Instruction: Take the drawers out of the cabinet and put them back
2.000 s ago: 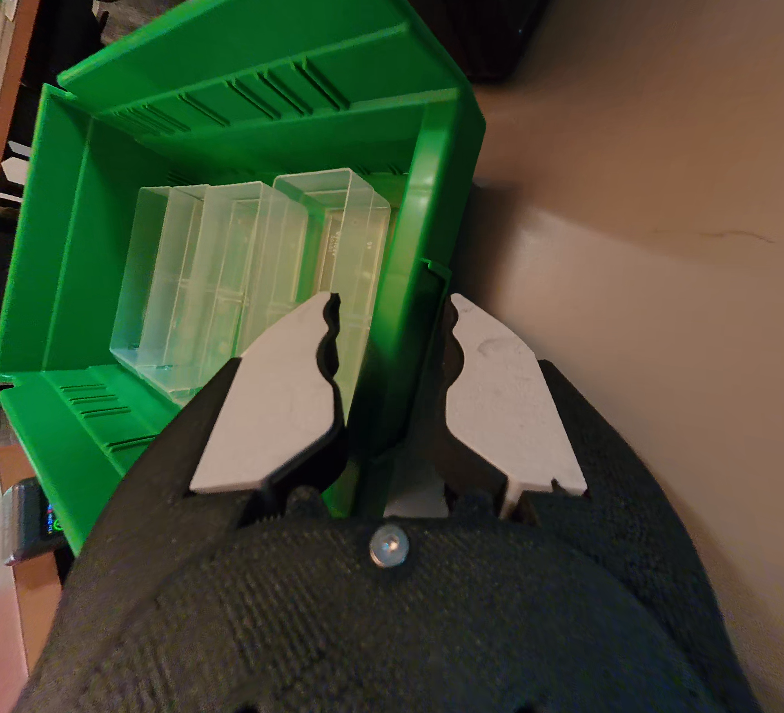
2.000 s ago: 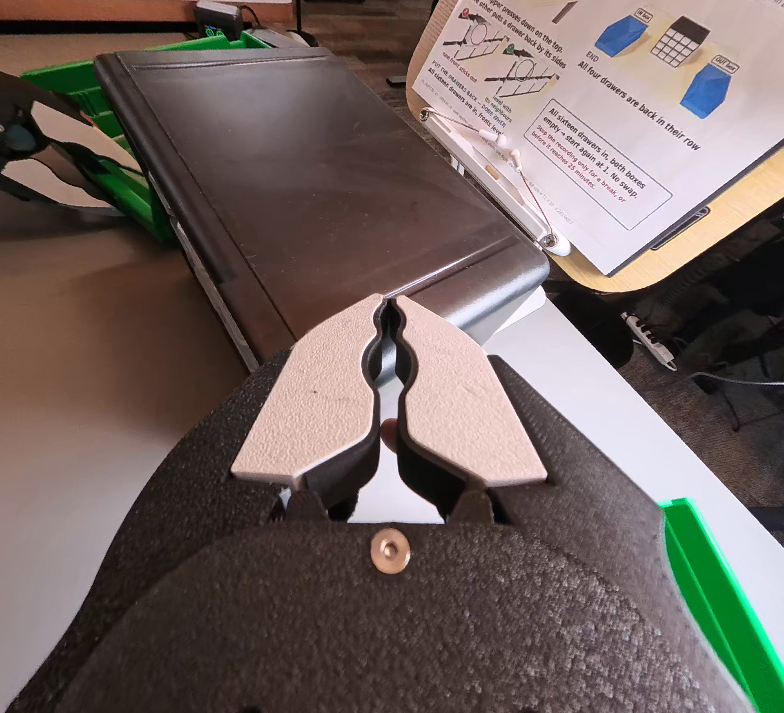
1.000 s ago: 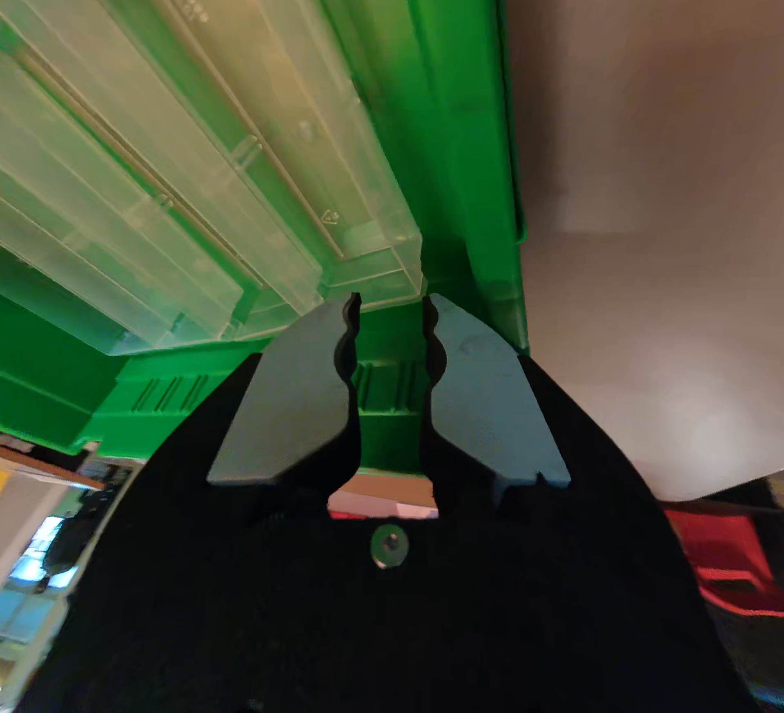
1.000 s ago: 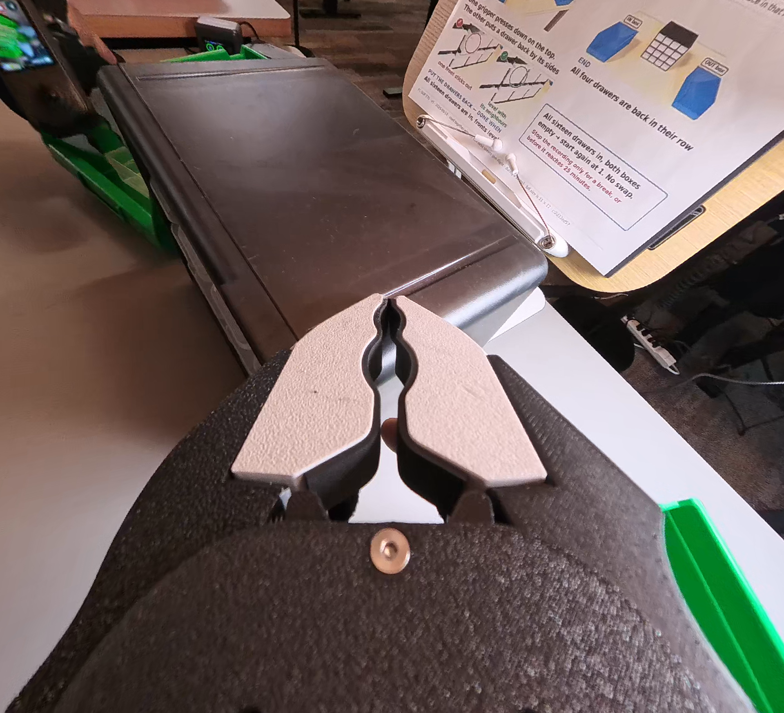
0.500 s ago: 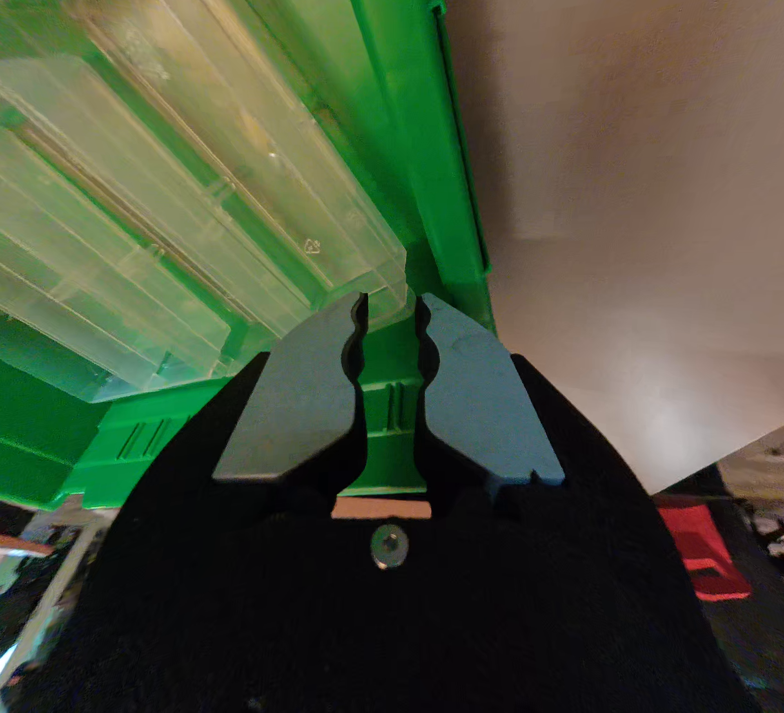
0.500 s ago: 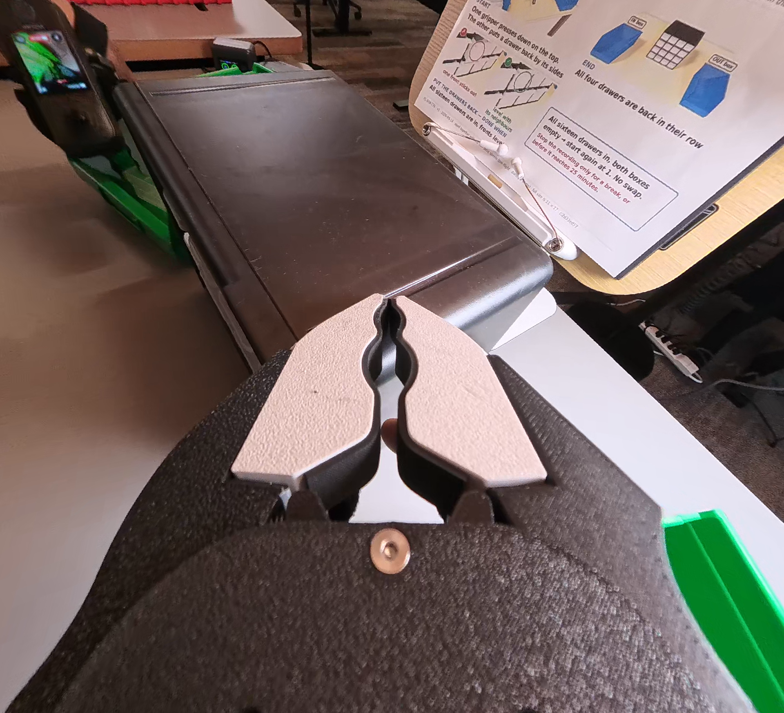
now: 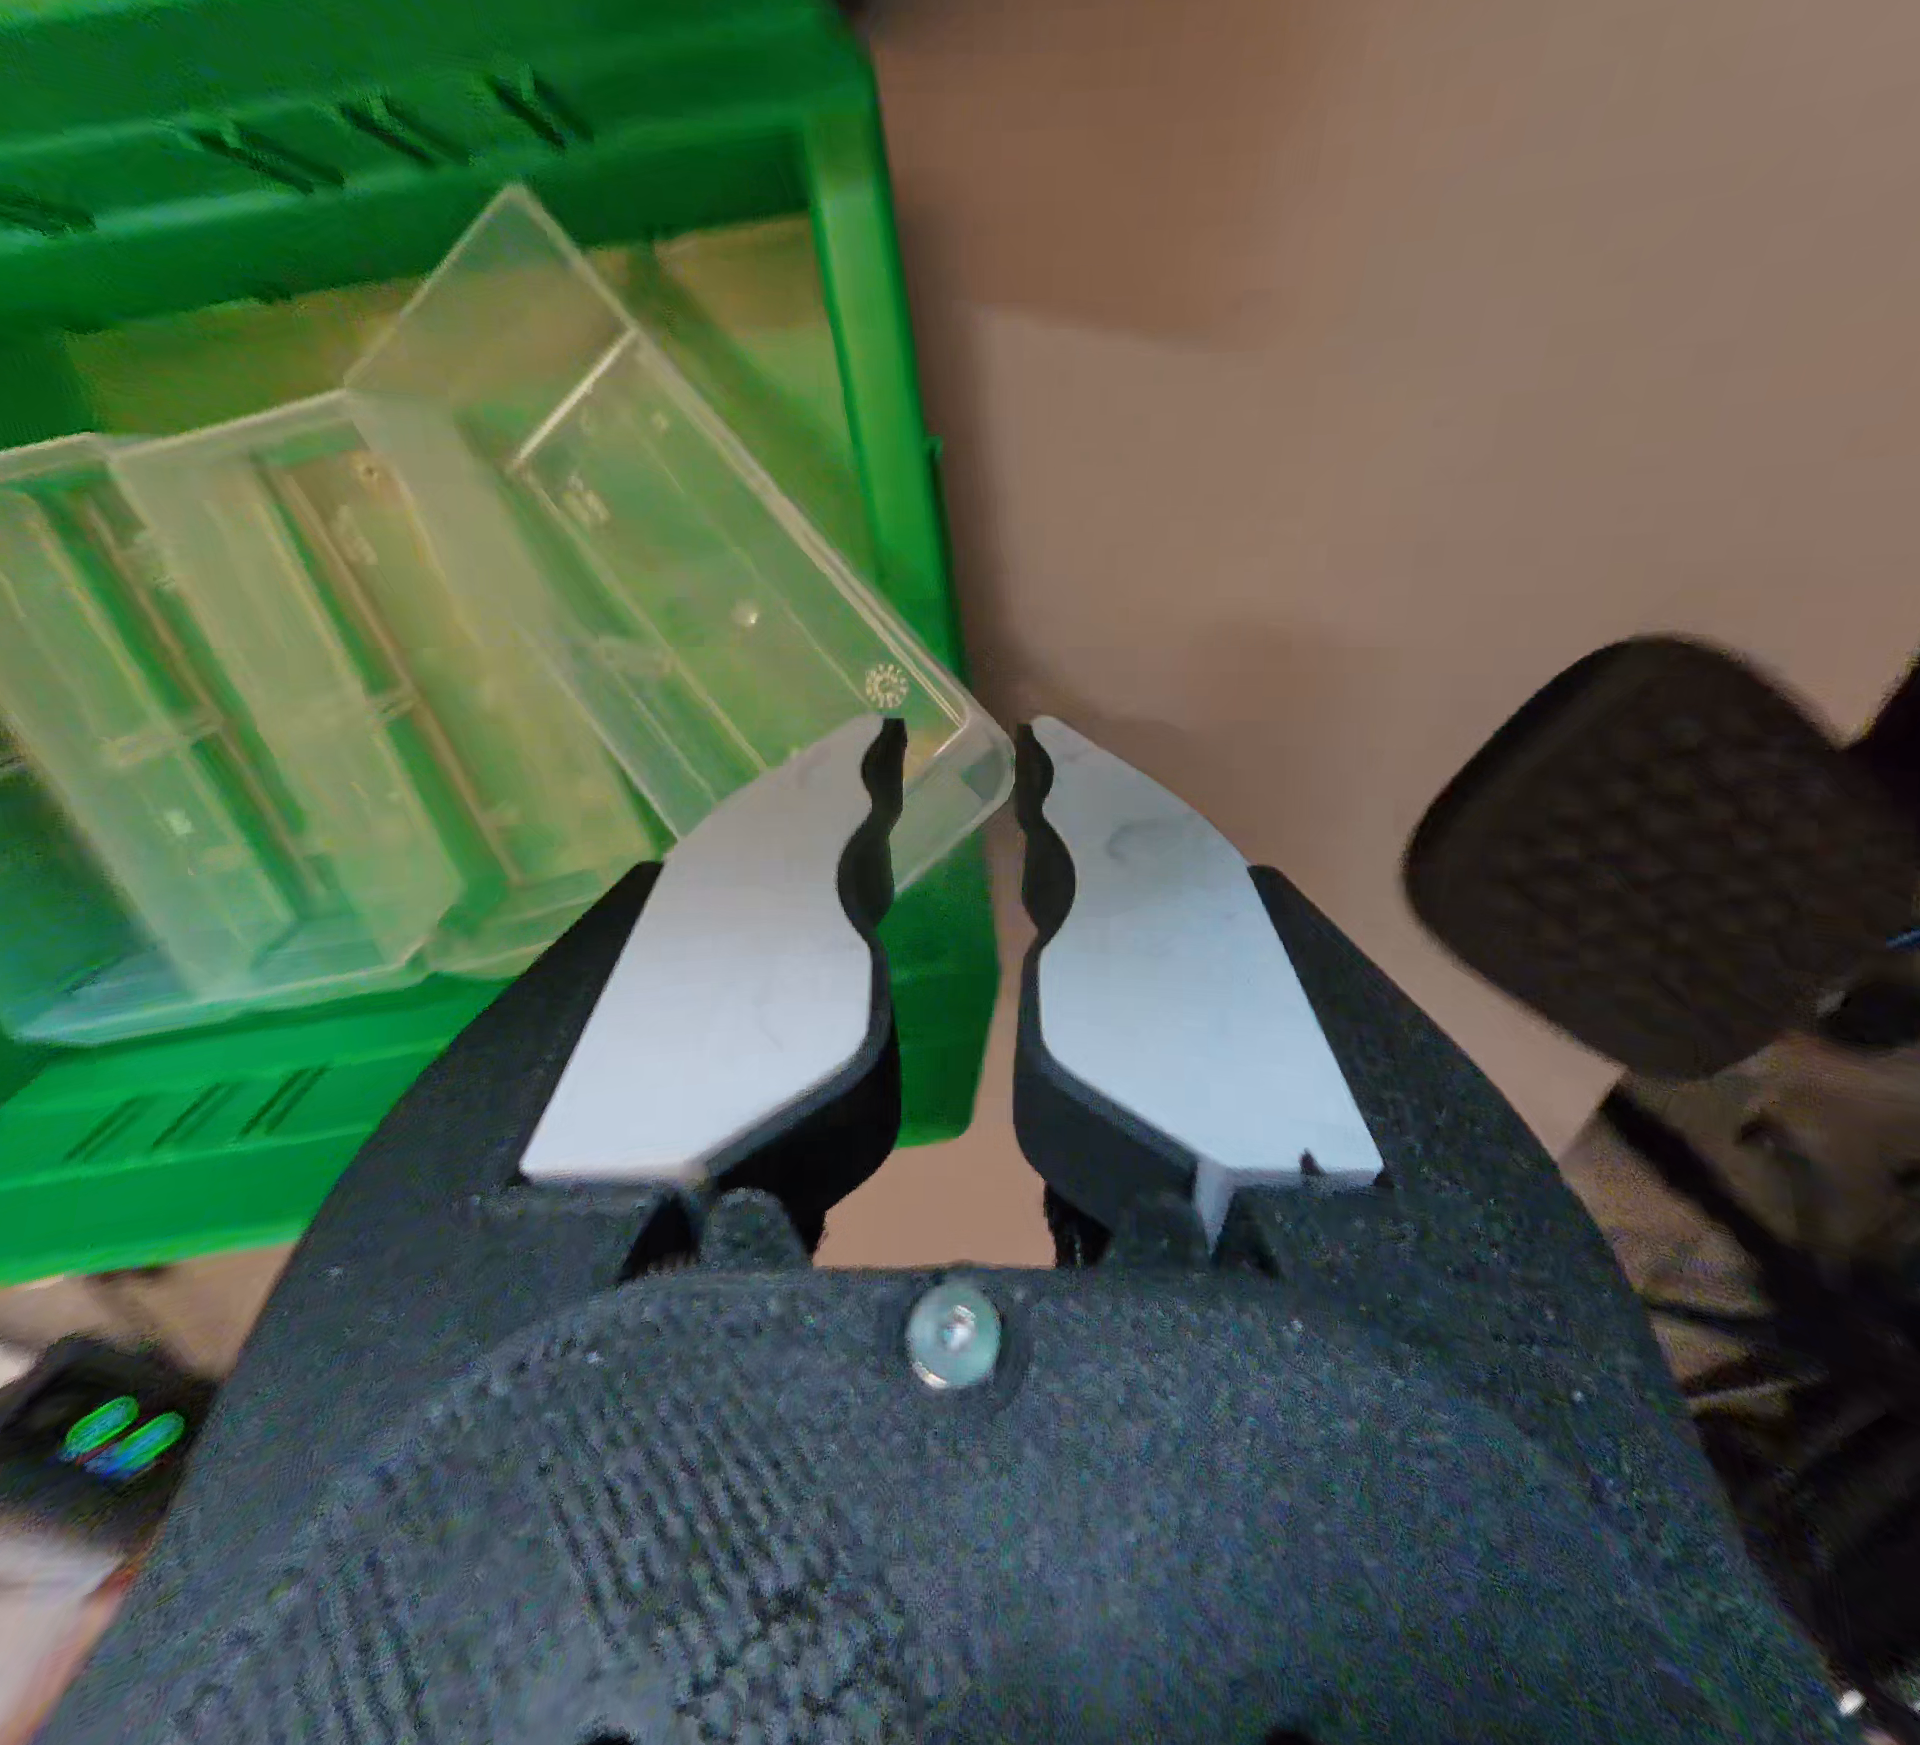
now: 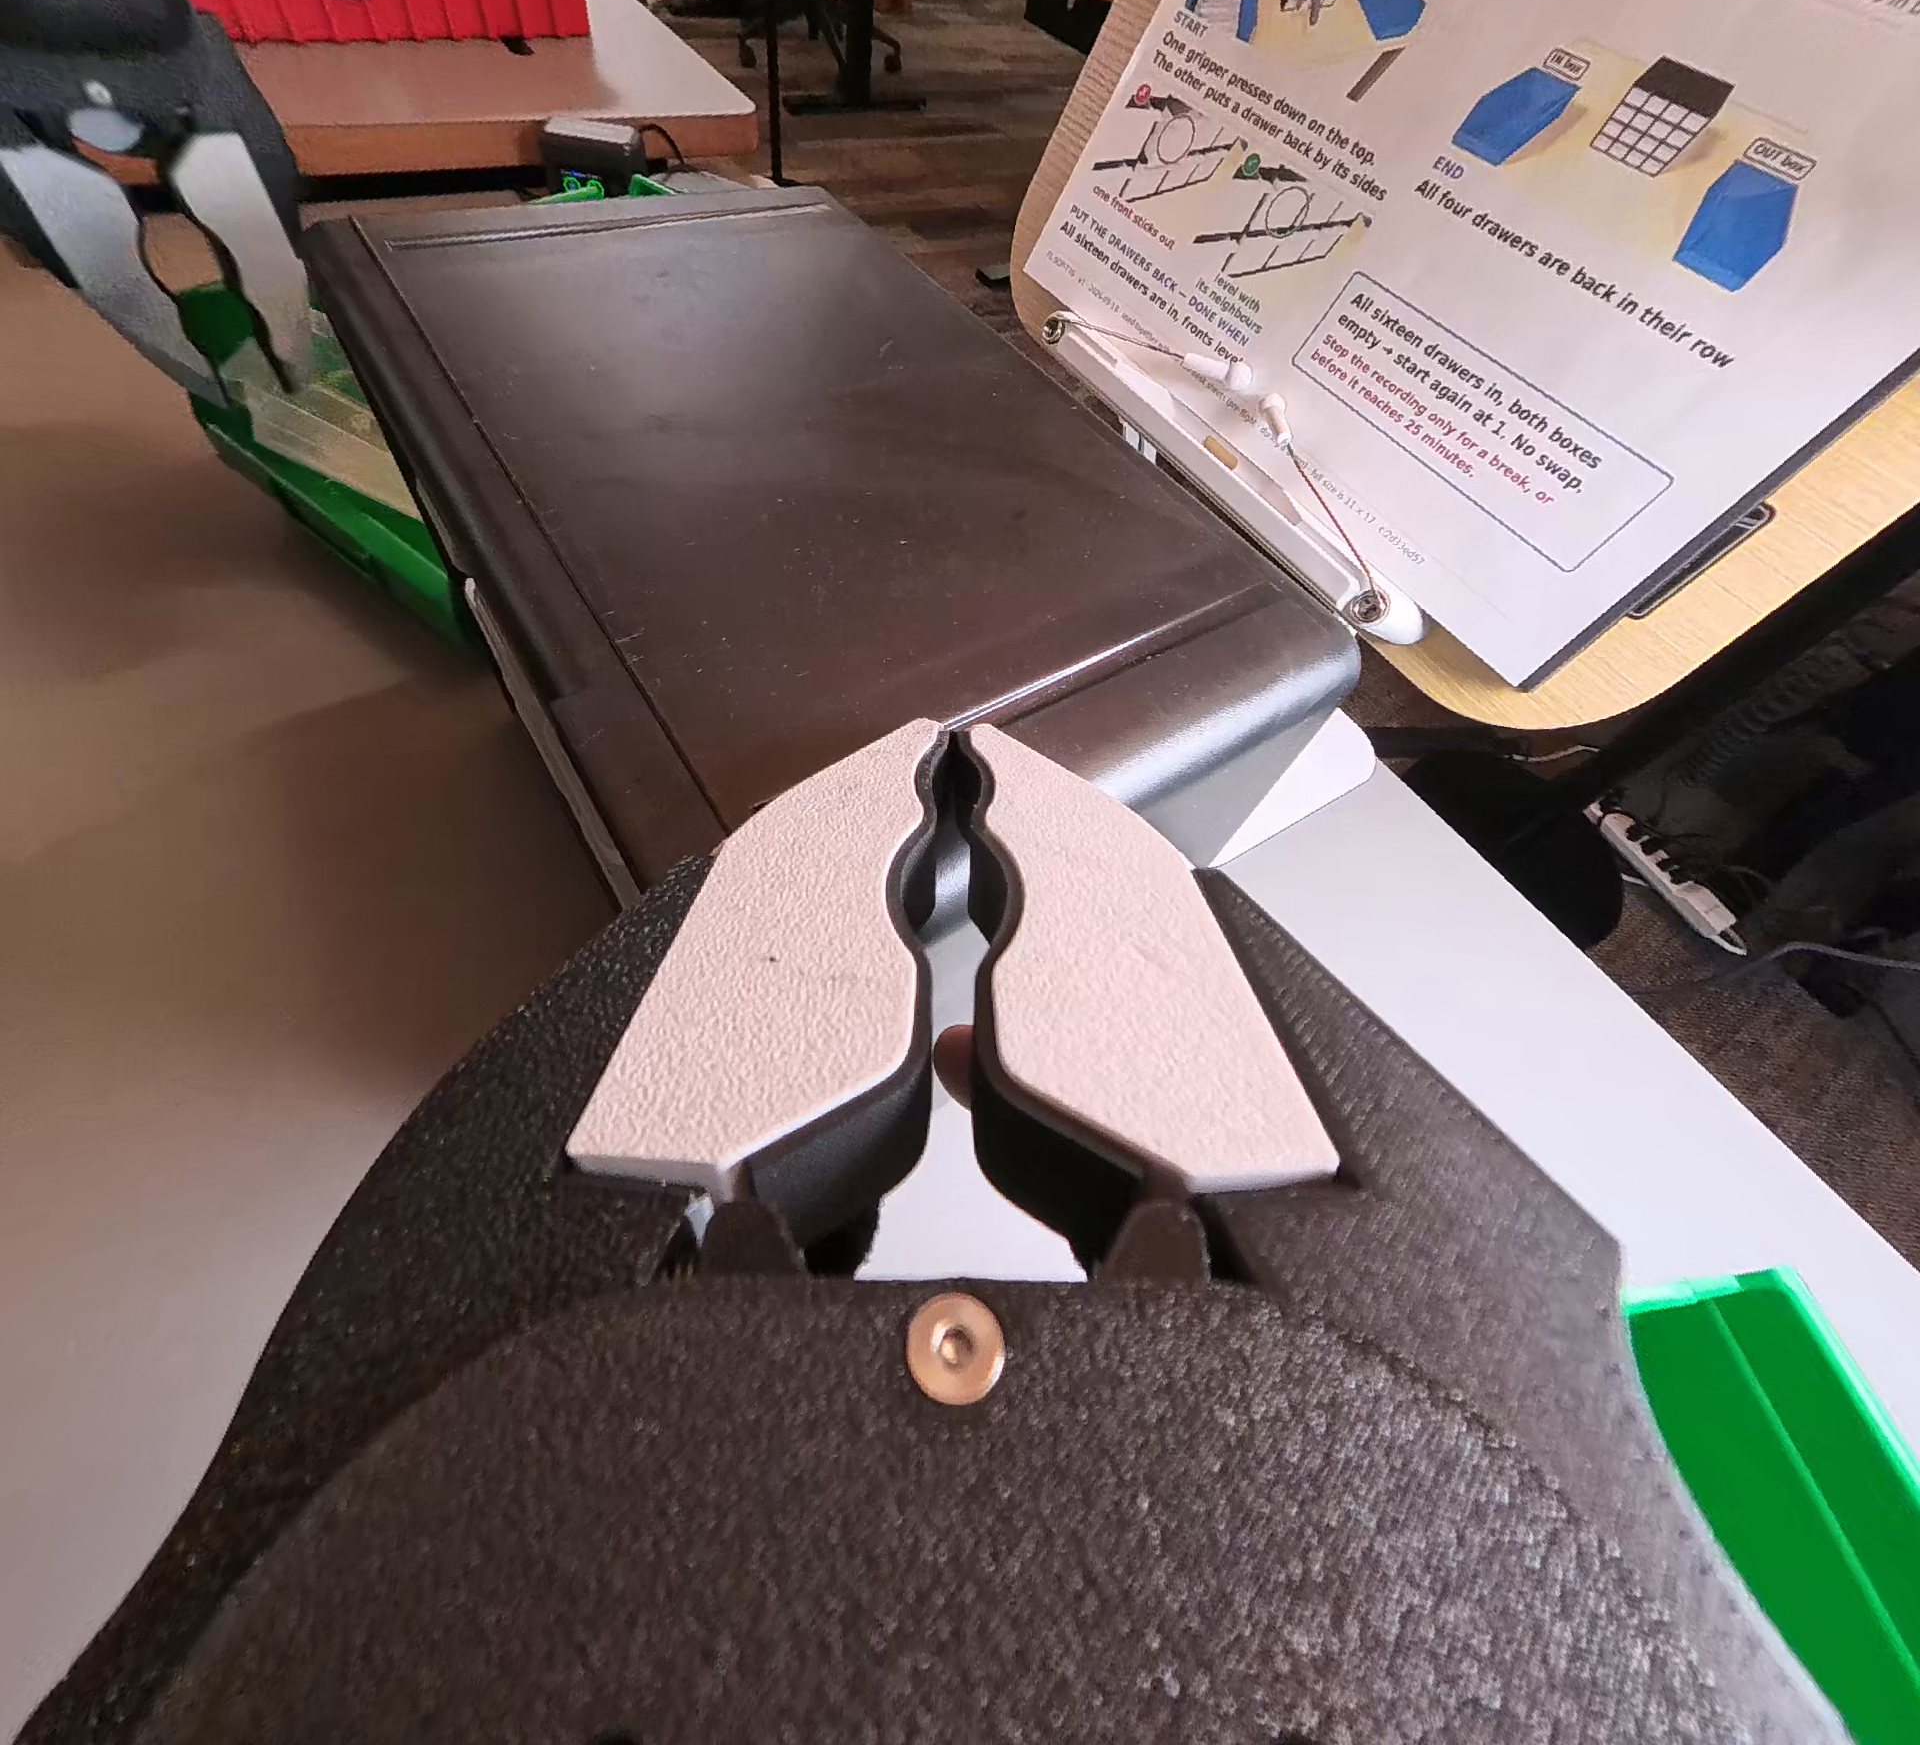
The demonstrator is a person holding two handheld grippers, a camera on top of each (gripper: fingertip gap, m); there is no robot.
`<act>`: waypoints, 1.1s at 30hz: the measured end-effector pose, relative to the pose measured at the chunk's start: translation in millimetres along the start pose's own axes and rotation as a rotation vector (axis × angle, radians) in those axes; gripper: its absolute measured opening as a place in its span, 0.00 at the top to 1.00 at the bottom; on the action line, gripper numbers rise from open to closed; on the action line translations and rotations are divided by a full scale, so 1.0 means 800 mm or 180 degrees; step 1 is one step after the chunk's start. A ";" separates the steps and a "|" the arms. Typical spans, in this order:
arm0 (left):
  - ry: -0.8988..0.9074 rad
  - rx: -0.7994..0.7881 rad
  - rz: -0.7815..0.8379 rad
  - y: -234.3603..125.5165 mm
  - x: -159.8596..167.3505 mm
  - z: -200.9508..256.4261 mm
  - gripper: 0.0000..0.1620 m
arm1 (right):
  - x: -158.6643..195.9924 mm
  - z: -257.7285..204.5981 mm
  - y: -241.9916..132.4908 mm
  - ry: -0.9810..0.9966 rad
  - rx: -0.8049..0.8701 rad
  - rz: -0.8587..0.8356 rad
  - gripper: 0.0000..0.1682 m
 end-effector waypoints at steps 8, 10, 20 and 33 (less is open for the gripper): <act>-0.0415 0.0310 0.0770 0.002 -0.030 0.015 0.89 | 0.000 0.000 0.000 0.0012 -0.0014 0.0017 1.00; -0.0324 0.0174 0.0808 0.003 -0.032 0.015 0.89 | 0.000 0.000 0.000 0.0024 -0.0026 0.0026 1.00; 0.0055 -0.0120 0.0359 0.002 -0.003 0.018 0.70 | 0.000 0.000 0.000 0.0068 -0.0070 0.0054 1.00; 0.0492 -0.0684 0.0458 -0.025 -0.017 0.055 0.88 | 0.000 0.000 0.000 0.0105 -0.0130 0.0091 1.00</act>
Point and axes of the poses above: each gripper's, where its closed fingertips meet, y out along the fingers, x out of its underside, z = x × y across the jaws, the point moved 1 cm from there along -y, back along the fingers, and after that the axes turned 11 degrees about x, right-handed, at the moved point
